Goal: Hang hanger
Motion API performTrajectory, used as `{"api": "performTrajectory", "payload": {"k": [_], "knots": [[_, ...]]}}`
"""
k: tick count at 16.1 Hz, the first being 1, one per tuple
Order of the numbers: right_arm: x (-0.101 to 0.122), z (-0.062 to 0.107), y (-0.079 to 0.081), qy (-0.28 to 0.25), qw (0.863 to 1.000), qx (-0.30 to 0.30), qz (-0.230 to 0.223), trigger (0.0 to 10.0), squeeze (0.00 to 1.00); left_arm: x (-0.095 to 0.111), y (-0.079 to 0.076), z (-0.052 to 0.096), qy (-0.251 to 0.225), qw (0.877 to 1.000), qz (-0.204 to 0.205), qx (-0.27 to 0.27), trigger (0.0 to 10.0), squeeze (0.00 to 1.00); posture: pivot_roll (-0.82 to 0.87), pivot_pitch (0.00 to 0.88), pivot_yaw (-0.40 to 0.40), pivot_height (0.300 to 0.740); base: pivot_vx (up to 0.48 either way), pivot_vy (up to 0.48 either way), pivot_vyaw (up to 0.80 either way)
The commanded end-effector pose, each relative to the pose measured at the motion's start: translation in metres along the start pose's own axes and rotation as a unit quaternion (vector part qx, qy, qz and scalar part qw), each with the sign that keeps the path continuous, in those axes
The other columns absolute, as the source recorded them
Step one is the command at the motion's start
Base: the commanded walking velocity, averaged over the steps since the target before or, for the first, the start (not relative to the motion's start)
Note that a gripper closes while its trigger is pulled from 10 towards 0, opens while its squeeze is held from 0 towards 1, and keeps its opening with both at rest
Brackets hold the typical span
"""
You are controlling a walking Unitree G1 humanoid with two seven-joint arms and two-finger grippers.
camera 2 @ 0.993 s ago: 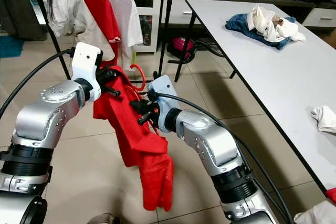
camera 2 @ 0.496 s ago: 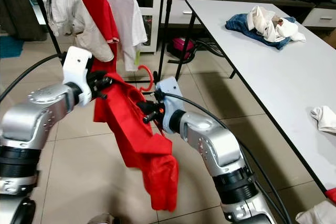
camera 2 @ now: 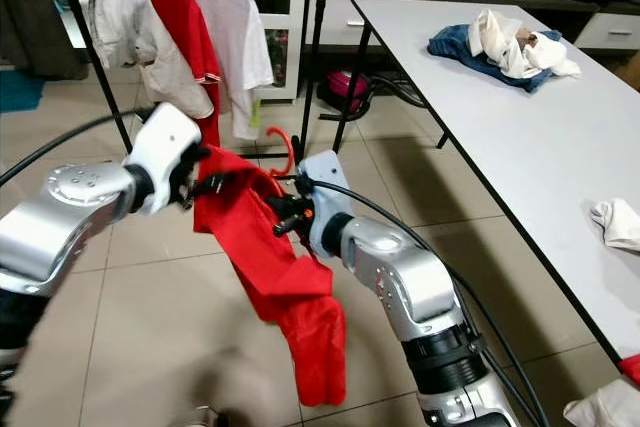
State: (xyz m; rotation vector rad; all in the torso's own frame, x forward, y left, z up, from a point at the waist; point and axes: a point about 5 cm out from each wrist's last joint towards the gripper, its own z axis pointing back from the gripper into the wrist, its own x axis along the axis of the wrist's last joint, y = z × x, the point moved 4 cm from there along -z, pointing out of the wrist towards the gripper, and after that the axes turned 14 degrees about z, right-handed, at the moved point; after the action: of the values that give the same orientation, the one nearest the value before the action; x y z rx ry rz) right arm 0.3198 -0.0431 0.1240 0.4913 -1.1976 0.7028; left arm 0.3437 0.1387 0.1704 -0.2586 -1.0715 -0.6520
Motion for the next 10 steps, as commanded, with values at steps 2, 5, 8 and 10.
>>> {"api": "performTrajectory", "payload": {"k": [2,5,8,10], "knots": [[-0.005,0.005,-0.011,0.010,1.000,-0.029,-0.007,10.0,0.00,0.011,-0.018,0.006,-0.004,0.998,-0.027,-0.058,10.0,1.00,-0.02,0.000,-0.059,0.740,0.000,0.000,0.00],[-0.016,0.013,-0.022,0.022,0.998,-0.057,0.012,10.0,0.00,0.038,-0.007,0.019,-0.071,0.996,0.005,-0.053,10.0,1.00,-0.02,0.000,-0.047,0.740,0.000,0.000,0.00],[-0.012,0.025,-0.032,-0.007,0.996,-0.093,-0.009,10.0,0.00,0.029,0.013,0.025,-0.107,0.992,0.062,0.012,10.0,1.00,-0.04,0.000,-0.022,0.740,0.000,0.000,0.00],[-0.001,0.042,-0.050,-0.066,0.982,-0.178,-0.016,10.0,0.00,0.017,0.013,0.031,-0.159,0.982,0.092,0.043,10.0,0.05,-0.03,0.003,-0.033,0.740,0.000,0.000,0.00]]}}
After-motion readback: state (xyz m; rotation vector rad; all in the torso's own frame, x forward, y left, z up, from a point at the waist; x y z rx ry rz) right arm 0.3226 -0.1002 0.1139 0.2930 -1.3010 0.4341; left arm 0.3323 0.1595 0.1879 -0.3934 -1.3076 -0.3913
